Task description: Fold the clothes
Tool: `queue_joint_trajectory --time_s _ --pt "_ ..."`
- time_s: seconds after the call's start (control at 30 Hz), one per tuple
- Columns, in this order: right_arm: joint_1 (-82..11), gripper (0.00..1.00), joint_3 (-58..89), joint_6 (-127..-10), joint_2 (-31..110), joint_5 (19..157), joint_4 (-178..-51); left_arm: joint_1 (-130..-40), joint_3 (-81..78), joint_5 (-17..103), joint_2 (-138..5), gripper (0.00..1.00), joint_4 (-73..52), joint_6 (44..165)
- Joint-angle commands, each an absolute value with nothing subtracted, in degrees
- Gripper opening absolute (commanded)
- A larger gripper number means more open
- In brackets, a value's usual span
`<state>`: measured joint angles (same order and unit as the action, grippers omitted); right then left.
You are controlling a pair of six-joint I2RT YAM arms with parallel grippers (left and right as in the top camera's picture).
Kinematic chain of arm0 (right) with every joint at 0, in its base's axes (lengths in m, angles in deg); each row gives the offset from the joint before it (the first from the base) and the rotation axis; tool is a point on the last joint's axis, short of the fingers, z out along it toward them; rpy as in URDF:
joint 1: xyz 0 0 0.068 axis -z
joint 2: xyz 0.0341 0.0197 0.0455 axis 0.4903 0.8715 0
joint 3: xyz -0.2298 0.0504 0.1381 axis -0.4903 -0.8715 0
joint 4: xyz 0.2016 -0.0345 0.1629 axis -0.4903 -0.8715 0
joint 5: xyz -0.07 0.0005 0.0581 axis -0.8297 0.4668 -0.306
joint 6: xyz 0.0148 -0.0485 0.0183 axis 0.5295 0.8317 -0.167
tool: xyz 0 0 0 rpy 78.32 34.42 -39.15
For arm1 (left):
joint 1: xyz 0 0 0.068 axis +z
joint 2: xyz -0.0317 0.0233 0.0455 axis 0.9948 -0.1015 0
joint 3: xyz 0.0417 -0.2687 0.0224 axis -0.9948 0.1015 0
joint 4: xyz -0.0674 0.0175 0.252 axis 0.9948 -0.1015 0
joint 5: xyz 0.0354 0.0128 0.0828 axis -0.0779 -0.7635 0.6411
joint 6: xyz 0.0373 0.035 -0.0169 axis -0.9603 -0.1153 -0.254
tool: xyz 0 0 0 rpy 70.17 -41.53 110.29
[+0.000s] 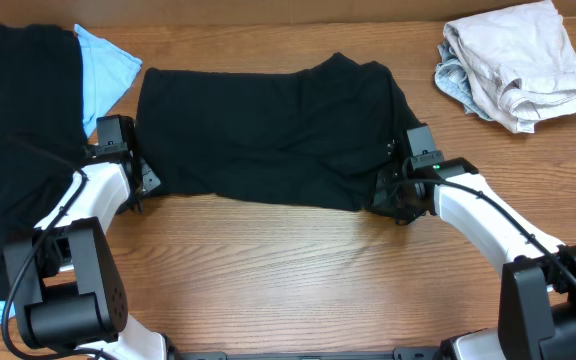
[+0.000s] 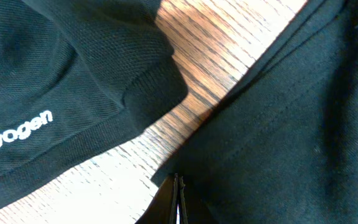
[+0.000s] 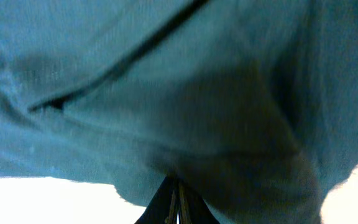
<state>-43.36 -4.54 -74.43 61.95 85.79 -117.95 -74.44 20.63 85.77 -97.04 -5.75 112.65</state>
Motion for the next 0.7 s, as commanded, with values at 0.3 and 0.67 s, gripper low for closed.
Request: queue_joint_trajectory --time_s 0.3,0.67 --pt "-36.61 0.04 -7.53 -72.5 66.65 82.03 -109.36 -74.46 21.37 91.56 -97.06 0.04 -6.5 111.58" --pt "-34.66 0.04 -7.53 -72.37 69.42 84.89 -109.78 -74.44 21.98 94.05 -97.08 0.04 -6.65 111.64"
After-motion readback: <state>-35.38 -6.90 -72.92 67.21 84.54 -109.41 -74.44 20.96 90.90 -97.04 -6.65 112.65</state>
